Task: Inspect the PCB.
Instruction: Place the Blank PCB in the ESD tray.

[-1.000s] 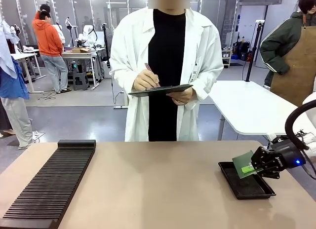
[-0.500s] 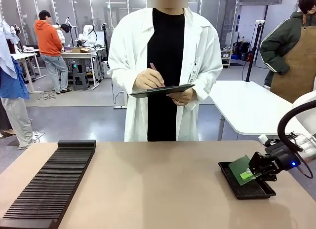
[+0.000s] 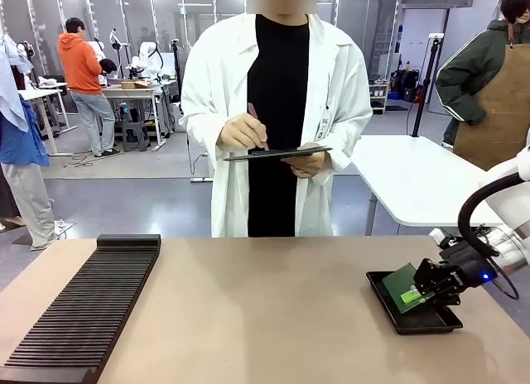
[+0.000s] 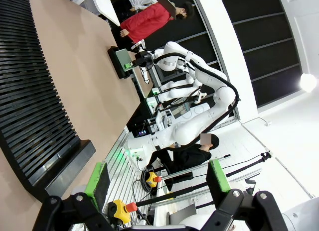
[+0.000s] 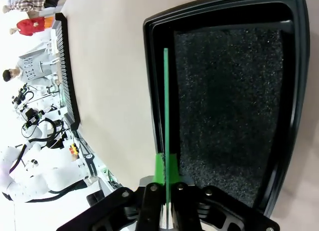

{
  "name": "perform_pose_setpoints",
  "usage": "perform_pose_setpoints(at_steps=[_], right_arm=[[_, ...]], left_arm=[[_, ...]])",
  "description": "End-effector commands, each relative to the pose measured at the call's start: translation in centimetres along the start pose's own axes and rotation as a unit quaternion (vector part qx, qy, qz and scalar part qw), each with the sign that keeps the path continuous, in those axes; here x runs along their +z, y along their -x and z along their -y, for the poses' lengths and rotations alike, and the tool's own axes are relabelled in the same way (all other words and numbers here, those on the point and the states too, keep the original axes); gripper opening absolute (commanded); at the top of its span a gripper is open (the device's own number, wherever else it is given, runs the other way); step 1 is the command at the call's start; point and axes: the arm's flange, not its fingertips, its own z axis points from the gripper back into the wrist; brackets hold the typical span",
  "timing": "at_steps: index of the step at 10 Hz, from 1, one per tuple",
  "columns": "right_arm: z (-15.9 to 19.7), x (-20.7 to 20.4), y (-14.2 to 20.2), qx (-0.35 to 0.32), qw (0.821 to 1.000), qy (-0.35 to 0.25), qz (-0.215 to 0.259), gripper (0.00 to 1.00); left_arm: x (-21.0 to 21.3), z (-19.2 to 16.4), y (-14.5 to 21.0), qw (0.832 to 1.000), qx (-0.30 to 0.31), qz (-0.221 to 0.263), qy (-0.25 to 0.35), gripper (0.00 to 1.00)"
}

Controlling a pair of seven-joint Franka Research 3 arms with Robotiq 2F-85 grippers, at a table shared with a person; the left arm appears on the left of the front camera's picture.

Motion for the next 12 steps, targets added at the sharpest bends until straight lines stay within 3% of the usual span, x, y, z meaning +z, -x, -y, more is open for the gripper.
perform_pose_setpoints(at_steps=[1,7,8,9,10,11,12], right_arm=[[-0.3,-0.2,-0.4,0.0,1.0,0.011,0.01,0.08],[-2.0,-0.8,0.8,-0.034,0.996,0.064,0.047,0.97],[-2.1,-0.7,1.0,-0.055,0.994,0.073,0.051,0.64],[-2.7,-0.6,1.3,-0.07,0.992,0.085,0.065,1.0],[-3.3,-0.7,1.5,-0.081,0.989,0.098,0.07,0.94],[-3.9,-0.8,1.8,-0.091,0.987,0.111,0.074,1.0],[-4.6,-0.9,1.9,-0.106,0.98,0.14,0.092,1.0]], left_arm=[[0.1,0.3,-0.1,1.0,-0.004,-0.002,-0.005,1.0],[0.1,0.3,-0.1,1.0,-0.004,-0.002,-0.005,1.0],[0.1,0.3,-0.1,1.0,-0.004,-0.002,-0.005,1.0],[0.1,0.3,-0.1,1.0,-0.004,-0.002,-0.005,1.0],[0.1,0.3,-0.1,1.0,-0.004,-0.002,-0.005,1.0],[0.1,0.3,-0.1,1.0,-0.004,-0.002,-0.005,1.0],[0.1,0.3,-0.1,1.0,-0.004,-0.002,-0.005,1.0]])
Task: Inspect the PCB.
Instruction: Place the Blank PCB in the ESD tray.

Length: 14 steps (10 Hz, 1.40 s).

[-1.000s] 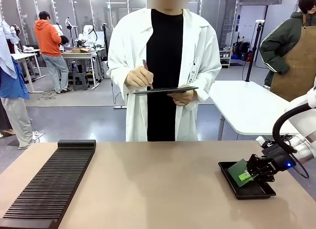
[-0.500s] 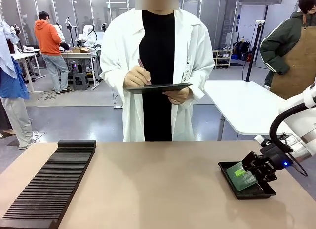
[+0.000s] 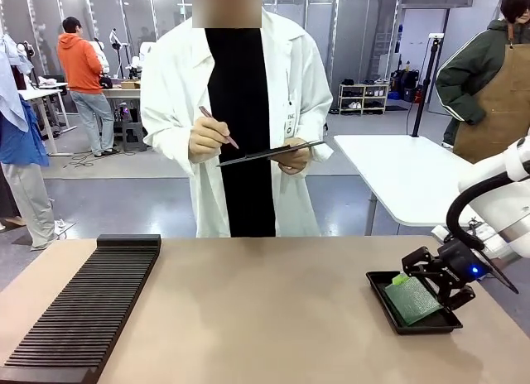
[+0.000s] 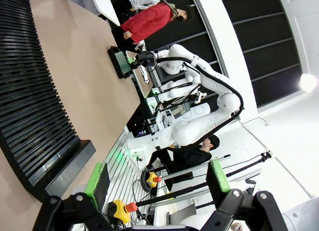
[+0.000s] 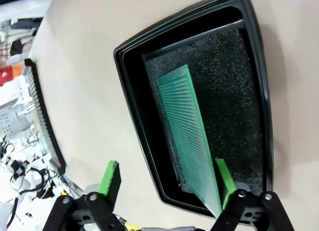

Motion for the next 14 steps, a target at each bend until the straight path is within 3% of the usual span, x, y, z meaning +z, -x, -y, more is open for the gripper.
perform_pose_setpoints(at_steps=[1,7,14], right_arm=[[-2.2,-0.1,1.2,-0.026,0.998,0.06,0.016,1.0],[-6.4,2.0,2.4,-0.058,0.981,0.173,0.062,1.0],[-6.2,2.4,2.0,-0.037,0.985,0.161,0.058,1.0]], left_arm=[[0.1,0.3,-0.1,1.0,-0.004,-0.002,-0.005,1.0],[0.1,0.3,-0.1,1.0,-0.004,-0.002,-0.005,1.0],[0.1,0.3,-0.1,1.0,-0.004,-0.002,-0.005,1.0]])
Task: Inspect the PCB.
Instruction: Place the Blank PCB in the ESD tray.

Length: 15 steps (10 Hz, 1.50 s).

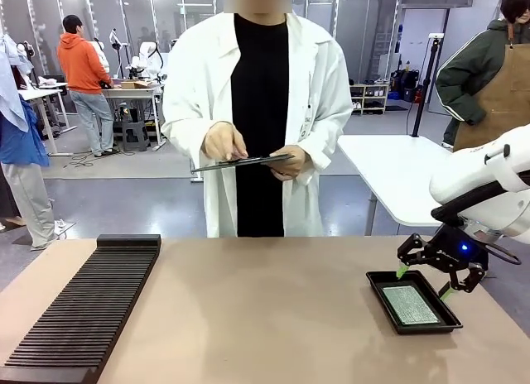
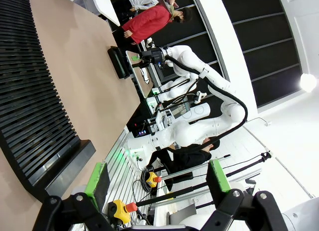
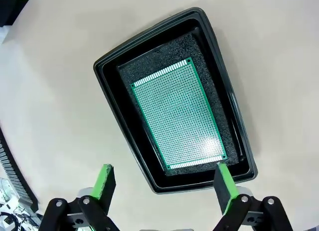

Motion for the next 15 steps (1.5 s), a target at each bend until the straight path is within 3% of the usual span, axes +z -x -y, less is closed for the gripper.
perform_pose_setpoints(at_steps=[1,10,11,13,15], right_arm=[[-0.1,0.0,0.0,-0.001,1.0,-0.001,0.0,1.0],[0.0,0.0,0.0,0.0,1.0,0.0,0.0,1.0],[-7.3,13.8,9.3,-0.02,0.996,-0.065,-0.05,1.0],[-5.5,18.3,10.3,0.003,0.984,-0.138,-0.116,1.0],[-1.6,22.5,11.5,0.015,0.968,-0.209,-0.14,1.0]], left_arm=[[0.1,0.3,-0.1,1.0,-0.004,-0.002,-0.005,1.0],[0.1,0.3,-0.1,1.0,-0.004,-0.002,-0.005,1.0],[0.1,0.3,-0.1,1.0,-0.004,-0.002,-0.005,1.0],[0.1,0.3,-0.1,1.0,-0.004,-0.002,-0.005,1.0],[0.1,0.3,-0.1,1.0,-0.004,-0.002,-0.005,1.0]])
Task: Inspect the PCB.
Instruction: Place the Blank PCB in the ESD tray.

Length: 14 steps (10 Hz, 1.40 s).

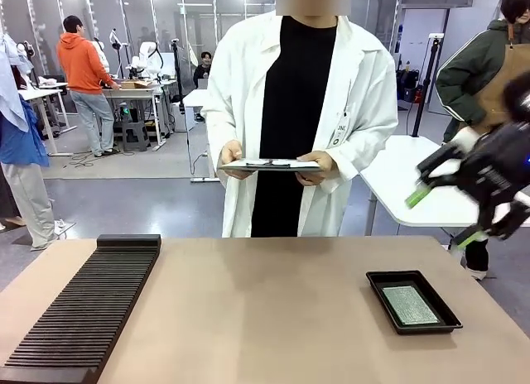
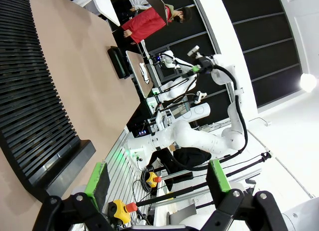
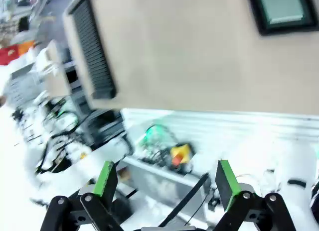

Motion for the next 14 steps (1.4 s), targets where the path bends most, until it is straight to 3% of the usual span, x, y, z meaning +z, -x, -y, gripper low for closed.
perform_pose_setpoints(at_steps=[1,5,8,11,12,14], right_arm=[[4.9,2.8,-0.7,-0.012,0.997,-0.062,-0.048,1.0],[15.1,3.4,2.7,0.011,0.97,-0.224,-0.09,1.0],[20.2,1.7,3.4,0.022,0.946,-0.312,-0.08,1.0],[22.2,1.0,3.2,0.033,0.929,-0.358,-0.09,1.0],[21.8,0.6,2.4,0.029,0.93,-0.351,-0.104,1.0],[22.0,0.7,3.7,0.021,0.939,-0.334,-0.08,1.0]], left_arm=[[0.1,0.3,-0.1,1.0,-0.004,-0.002,-0.005,1.0],[0.1,0.3,-0.1,1.0,-0.004,-0.002,-0.005,1.0],[0.1,0.3,-0.1,1.0,-0.004,-0.002,-0.005,1.0],[0.1,0.3,-0.1,1.0,-0.004,-0.002,-0.005,1.0],[0.1,0.3,-0.1,1.0,-0.004,-0.002,-0.005,1.0],[0.1,0.3,-0.1,1.0,-0.004,-0.002,-0.005,1.0]])
